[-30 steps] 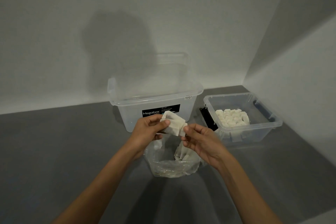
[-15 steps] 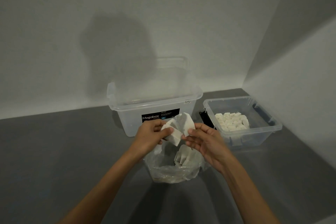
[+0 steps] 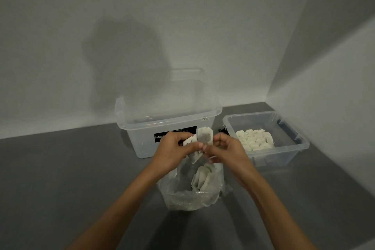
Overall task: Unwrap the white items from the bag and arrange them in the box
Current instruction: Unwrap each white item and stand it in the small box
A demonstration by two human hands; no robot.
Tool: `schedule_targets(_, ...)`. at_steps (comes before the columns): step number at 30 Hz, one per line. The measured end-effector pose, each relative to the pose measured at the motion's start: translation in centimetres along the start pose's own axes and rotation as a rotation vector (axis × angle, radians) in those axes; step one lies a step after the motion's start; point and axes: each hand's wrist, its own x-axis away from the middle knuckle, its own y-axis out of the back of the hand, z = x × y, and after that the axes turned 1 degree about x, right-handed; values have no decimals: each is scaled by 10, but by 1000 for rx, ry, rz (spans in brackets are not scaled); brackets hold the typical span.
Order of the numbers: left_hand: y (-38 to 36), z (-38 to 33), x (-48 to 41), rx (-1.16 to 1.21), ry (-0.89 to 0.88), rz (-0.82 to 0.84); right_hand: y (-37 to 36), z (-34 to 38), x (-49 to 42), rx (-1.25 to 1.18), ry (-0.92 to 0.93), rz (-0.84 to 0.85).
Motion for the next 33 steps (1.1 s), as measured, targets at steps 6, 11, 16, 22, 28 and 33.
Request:
schedule_targets(6,9,-13,-16,-61,17,146,27,42,-12,269,169,15)
schedule_targets(11,-5,-32,-41,-58,15,237,59,62,-25,312,167,9)
schedule_targets(16,-37,-38,-73,-104,21,192,117,71,-38,422,152,-25)
schedule_targets(22,-89,-46,-102,-119,26,188,191,68,-65,801,159,40)
schedule_targets(28,-134,-48,-121,-181,48,161,224,28,-101,1072,11,150)
schedule_targets(33,-156,-39,-130,-229,77,122,233,-3,-123,1237,-109,224)
